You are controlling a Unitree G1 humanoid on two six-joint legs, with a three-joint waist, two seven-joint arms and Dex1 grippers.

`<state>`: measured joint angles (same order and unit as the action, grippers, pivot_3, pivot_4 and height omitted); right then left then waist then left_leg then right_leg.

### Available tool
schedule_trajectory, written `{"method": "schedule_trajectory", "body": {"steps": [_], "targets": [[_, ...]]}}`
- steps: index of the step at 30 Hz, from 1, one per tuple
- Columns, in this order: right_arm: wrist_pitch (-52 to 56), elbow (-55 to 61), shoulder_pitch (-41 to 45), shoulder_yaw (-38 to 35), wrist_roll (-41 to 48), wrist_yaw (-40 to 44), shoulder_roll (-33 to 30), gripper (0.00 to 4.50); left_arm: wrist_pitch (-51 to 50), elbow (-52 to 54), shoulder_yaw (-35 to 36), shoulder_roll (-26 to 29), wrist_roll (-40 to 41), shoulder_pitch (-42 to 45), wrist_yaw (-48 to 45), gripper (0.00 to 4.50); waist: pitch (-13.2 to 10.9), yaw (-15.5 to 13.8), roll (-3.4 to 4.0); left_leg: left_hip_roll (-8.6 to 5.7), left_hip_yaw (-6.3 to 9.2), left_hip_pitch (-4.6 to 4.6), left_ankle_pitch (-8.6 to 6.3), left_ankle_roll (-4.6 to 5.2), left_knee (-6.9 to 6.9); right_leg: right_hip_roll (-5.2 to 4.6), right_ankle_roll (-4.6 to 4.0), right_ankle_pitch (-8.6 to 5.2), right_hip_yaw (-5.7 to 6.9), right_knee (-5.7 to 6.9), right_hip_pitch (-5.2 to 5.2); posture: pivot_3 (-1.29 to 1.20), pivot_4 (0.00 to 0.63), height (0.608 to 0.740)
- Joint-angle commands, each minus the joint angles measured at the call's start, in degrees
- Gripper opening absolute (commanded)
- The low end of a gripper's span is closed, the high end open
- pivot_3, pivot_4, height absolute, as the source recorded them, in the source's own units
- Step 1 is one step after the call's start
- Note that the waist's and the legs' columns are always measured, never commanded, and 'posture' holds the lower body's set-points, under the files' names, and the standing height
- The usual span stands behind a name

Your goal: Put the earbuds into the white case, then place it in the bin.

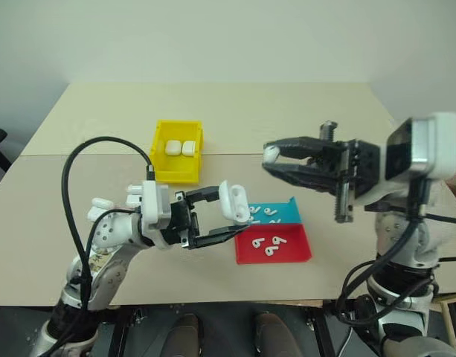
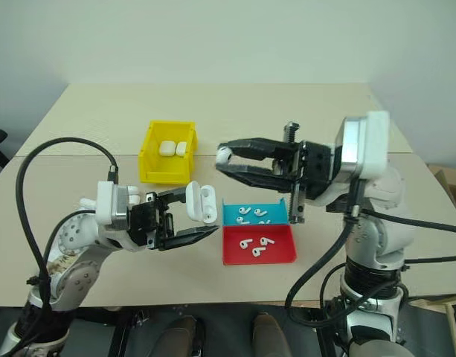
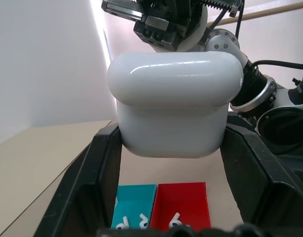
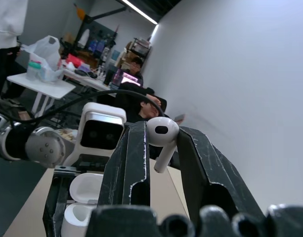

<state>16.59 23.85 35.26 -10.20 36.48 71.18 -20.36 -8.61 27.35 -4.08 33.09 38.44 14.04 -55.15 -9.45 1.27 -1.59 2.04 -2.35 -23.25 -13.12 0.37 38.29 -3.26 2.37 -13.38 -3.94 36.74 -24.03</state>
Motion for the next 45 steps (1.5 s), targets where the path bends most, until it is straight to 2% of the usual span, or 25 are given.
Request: {"method": "schedule_trajectory", "body": {"steps": [1,8,18,35,45], "targets": [[-6.46,-3.44,1.56,3.21,-1.19,2.3,0.19,0.64,0.72,2.32,1.09,-1.24,0.82,0.87,-0.08,2.73,0.0,-0.03,0.0,0.0,-0.01,0.02,0.01,0.01,0.0,0.0,-0.01,0.0,0.0,0.02,0.0,0.0,0.15,0.74],[-12.37,-7.97,3.01,7.65,-2.34,3.53,-0.11,0.64,-0.25,5.21,2.11,-1.8,1.68,1.17,0.99,2.73,0.0,-0.11,0.0,0.01,0.01,-0.03,0.02,0.02,0.0,0.0,-0.04,-0.02,0.0,0.03,-0.05,0.0,0.15,0.74],[-14.03,-9.17,2.52,10.25,-2.77,2.92,-1.62,0.64,-1.35,5.49,2.4,-2.13,1.18,1.04,1.33,2.73,0.0,-0.27,0.0,0.0,0.0,-0.02,0.02,0.02,0.01,0.0,-0.04,-0.02,0.0,0.04,-0.04,0.0,0.15,0.74],[-13.69,-8.64,0.05,12.34,-1.23,4.22,-5.01,0.64,-1.15,5.93,2.47,-3.51,1.04,0.14,1.59,2.73,0.0,-0.24,0.0,0.0,0.01,-0.03,0.02,0.02,0.01,-0.01,-0.04,-0.02,0.0,0.03,-0.04,0.0,0.15,0.74],[-16.04,-9.67,0.48,12.87,-2.89,3.0,-4.05,0.64,-1.15,6.09,2.14,-3.4,0.98,-0.07,1.02,2.73,0.0,-0.27,0.0,0.0,0.01,-0.02,0.02,0.02,0.01,0.0,-0.04,-0.03,0.0,0.03,-0.04,0.0,0.15,0.74]]}}
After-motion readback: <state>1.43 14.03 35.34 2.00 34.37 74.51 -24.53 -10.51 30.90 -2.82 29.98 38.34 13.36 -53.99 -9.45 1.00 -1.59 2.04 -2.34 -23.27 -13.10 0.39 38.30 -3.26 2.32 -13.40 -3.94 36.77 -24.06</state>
